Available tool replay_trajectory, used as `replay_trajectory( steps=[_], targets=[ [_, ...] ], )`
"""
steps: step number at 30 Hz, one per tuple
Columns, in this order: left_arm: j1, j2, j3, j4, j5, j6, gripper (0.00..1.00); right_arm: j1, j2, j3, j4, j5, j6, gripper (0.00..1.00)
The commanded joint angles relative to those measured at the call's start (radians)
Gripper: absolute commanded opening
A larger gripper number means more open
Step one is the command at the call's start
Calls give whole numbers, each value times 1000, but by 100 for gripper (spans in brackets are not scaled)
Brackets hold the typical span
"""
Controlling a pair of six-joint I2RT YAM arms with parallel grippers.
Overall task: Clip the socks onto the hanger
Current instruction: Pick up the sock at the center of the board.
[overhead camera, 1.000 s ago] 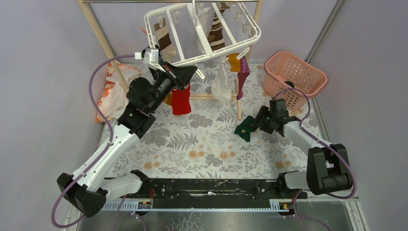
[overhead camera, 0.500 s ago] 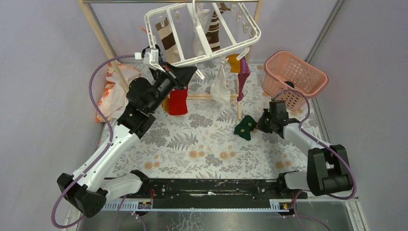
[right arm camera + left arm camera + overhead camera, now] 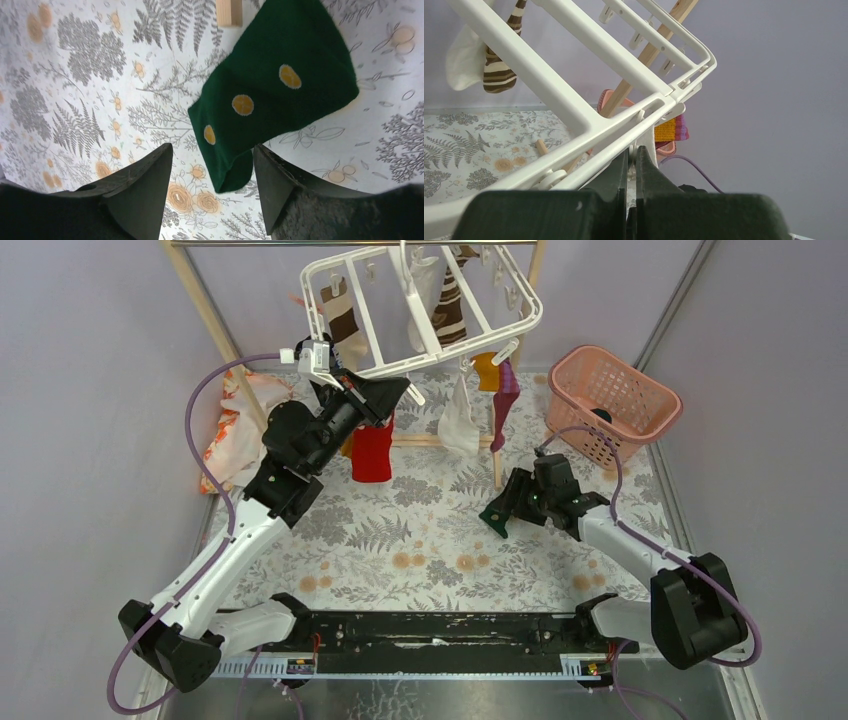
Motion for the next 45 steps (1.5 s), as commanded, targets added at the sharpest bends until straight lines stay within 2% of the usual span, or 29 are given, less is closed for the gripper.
replay_trajectory(
  steps=[1, 5, 12, 15, 19, 22, 30, 35, 40, 45],
  targets=[
    [2, -6, -15, -7, 57, -4, 0, 28, -8, -32, 16, 39, 29, 66],
    [2, 0, -15, -25, 58, 6, 0, 29, -16, -60, -1, 61, 15, 66],
    [2, 11, -14, -21, 83, -3, 0, 30, -16, -145, 38, 28, 18, 59],
    [2, 3, -21, -19, 77, 1, 0, 30, -8, -158, 54, 25, 16, 47],
    [2, -2, -17, -28, 67, 12, 0, 30, -1, -131, 43, 20, 3, 17],
    [2, -3, -20, -31, 63, 16, 0, 31, -30, -105, 19, 24, -4, 0],
    [4, -5, -23, -29, 61, 14, 0, 30, -191, -48, -53, -2, 9, 0],
    [4, -4, -21, -28, 65, 13, 0, 30, -291, 54, -114, -3, 6, 0],
    [4, -6, -22, -27, 67, 11, 0, 30, -286, 228, -206, 29, -48, 0],
    [4, -10, -24, -25, 66, 10, 0, 28, -259, 276, -216, 32, -66, 0]
  ],
)
